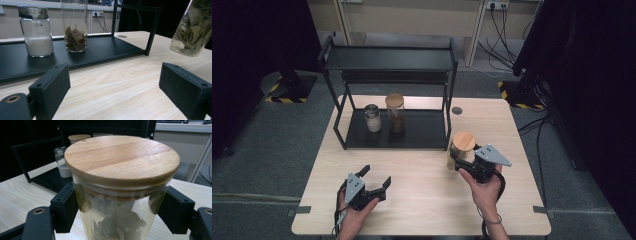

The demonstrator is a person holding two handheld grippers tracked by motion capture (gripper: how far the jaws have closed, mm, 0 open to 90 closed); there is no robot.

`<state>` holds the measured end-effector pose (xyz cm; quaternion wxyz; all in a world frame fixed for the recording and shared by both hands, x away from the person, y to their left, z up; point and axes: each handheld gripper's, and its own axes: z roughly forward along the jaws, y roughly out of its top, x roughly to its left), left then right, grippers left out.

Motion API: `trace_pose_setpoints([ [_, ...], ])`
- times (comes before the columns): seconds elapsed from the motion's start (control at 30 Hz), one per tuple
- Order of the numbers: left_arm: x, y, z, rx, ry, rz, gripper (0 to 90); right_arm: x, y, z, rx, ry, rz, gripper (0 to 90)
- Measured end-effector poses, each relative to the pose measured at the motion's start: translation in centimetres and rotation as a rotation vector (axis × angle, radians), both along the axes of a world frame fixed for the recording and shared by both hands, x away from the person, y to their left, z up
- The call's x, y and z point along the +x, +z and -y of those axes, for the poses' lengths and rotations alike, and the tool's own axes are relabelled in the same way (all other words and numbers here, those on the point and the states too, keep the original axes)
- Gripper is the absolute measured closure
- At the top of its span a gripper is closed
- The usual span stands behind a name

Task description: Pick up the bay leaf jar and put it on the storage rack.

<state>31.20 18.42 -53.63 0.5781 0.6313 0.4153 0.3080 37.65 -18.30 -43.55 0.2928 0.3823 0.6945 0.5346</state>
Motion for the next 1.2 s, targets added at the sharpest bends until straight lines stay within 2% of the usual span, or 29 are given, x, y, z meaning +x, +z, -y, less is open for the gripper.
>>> trace_pose_setpoints([
  [0.5, 0.0, 0.0, 0.0, 0.0, 0.0, -0.001, 9.7, 0.9, 0.6, -2.3, 0.001, 0.042, 0.013, 25.4],
  [1.2, 0.0, 0.0, 0.0, 0.001, -0.002, -0.004, 9.8, 2.5, 1.6, -4.9, 0.007, 0.067, 0.031, 25.4],
])
